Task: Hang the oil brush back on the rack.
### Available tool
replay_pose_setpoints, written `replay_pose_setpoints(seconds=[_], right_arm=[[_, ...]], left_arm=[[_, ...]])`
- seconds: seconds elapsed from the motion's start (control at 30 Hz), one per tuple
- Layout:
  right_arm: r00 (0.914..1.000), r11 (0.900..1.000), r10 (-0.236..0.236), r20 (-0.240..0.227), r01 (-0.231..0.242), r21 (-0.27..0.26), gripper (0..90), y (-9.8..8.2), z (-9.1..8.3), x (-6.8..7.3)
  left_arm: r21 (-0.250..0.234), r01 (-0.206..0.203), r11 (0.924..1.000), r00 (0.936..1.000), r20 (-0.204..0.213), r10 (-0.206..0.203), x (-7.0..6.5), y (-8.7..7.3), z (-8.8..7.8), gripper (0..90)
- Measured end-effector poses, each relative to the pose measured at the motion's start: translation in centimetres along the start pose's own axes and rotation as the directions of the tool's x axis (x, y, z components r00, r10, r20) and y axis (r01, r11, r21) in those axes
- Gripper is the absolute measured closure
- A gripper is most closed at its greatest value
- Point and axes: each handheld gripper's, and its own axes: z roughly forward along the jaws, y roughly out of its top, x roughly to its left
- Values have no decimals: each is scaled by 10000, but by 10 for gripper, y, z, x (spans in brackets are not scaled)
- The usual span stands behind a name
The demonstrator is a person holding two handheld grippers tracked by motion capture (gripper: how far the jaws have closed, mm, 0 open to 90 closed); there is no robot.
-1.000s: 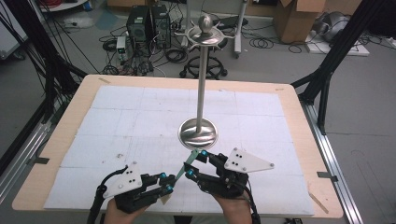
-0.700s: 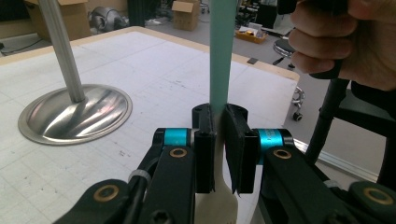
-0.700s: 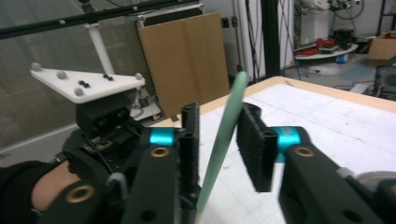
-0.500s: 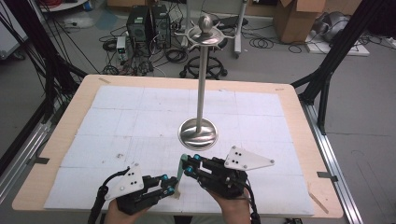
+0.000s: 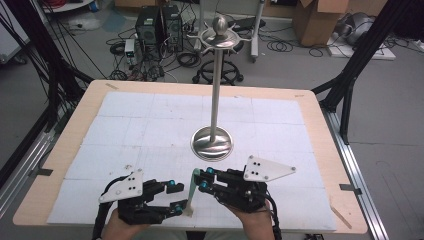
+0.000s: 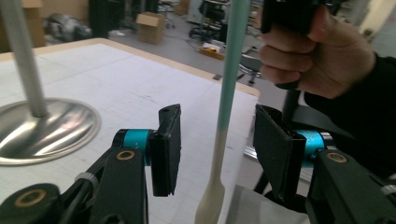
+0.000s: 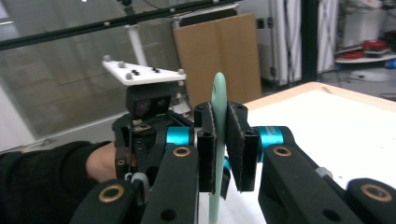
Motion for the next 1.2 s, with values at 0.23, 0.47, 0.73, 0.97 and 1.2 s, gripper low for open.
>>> replay_pose_setpoints(seconds=[0.23, 0.47, 0.73, 0.97, 1.2], right_arm=[[9925, 9999, -125, -1213, 135, 74, 828, 1, 4, 0], [9851, 9997, -168, -1712, 193, 128, 828, 0, 6, 0], [9875, 9999, -42, -1578, 60, 106, 787, -5, 4, -3], [9954, 9973, -311, 906, 369, -633, 325, -5, -30, -4], [9179, 9937, -1003, 3840, 1115, -68, 204, -12, -74, -8]], left_arm=[[234, -38, 9997, 9956, 938, 16, -2, -1, 5, 577], [92, -15, 10000, 9921, 1258, 3, -1, -2, 4, 726], [187, -323, 9993, 9922, 1209, 298, -2, -2, 7, 840], [-88, -244, 9997, 9973, 685, 250, 16, 13, 9, 842], [-316, -271, 9991, 9996, 42, 272, 38, 56, 19, 842]])
